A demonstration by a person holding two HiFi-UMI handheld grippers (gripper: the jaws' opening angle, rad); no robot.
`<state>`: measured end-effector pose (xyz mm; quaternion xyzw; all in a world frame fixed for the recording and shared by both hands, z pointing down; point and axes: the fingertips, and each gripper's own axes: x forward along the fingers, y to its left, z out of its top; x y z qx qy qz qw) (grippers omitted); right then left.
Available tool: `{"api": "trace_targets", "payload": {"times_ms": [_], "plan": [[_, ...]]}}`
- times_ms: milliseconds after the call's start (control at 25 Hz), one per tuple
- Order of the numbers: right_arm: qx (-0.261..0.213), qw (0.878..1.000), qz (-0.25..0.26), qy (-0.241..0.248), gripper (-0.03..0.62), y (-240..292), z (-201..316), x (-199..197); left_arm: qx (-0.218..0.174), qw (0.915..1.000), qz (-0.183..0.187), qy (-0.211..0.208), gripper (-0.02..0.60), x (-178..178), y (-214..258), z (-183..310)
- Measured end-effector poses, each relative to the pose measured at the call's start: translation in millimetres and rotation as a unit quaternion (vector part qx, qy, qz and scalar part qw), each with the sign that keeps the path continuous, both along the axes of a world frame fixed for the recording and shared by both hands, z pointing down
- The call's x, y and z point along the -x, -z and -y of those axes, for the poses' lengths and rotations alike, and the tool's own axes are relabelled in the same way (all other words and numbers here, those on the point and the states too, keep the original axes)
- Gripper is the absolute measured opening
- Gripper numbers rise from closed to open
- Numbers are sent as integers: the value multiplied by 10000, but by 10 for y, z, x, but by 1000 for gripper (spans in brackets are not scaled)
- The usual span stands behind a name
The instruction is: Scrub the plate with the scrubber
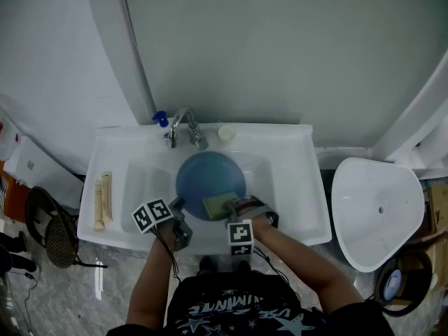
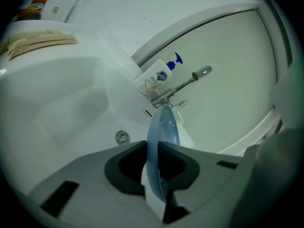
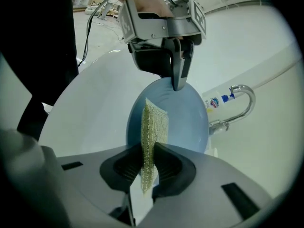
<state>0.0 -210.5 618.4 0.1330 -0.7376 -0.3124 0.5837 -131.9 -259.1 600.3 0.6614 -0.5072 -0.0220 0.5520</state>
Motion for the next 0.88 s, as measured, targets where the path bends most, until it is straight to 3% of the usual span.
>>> {"api": "trace_targets", "payload": {"times_ms": [320, 480, 640, 880], "plan": [[175, 9997, 52, 186, 71, 43, -110, -15, -35, 9999, 138, -61, 51, 36, 12, 25], [-169, 9991, 346, 175, 71, 245, -8, 12, -17, 9998, 90, -173, 51, -8, -10, -26], [-622, 9965, 365, 425, 71, 437, 159, 45, -69, 9980, 253, -578, 51, -146, 21, -124], [-851, 9922, 219, 881, 71, 549, 251, 84, -207, 9877, 689, -1388, 51, -343, 61, -323]]}}
